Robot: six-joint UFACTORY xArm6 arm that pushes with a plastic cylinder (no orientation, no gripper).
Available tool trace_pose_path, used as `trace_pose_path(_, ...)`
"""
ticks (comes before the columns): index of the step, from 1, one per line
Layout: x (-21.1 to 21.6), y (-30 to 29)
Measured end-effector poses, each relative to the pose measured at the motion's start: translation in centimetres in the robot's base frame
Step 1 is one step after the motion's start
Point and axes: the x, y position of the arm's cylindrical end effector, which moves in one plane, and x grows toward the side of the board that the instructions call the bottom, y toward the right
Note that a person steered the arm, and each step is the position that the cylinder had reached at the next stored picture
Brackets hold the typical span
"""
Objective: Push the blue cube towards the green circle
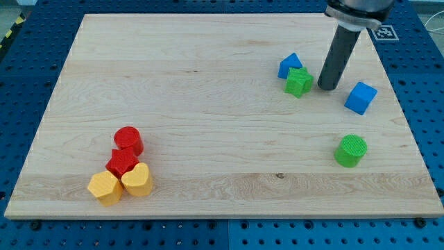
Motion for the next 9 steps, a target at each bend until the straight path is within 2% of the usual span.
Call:
trace_pose_path(1, -1.6, 2.8)
trace_pose_path(3, 1.0, 3.3)
trace_pose_path(4, 1.1, 6.5)
trace_pose_path(6, 3.1, 8.8)
trace_pose_path(9, 4.4, 5.4)
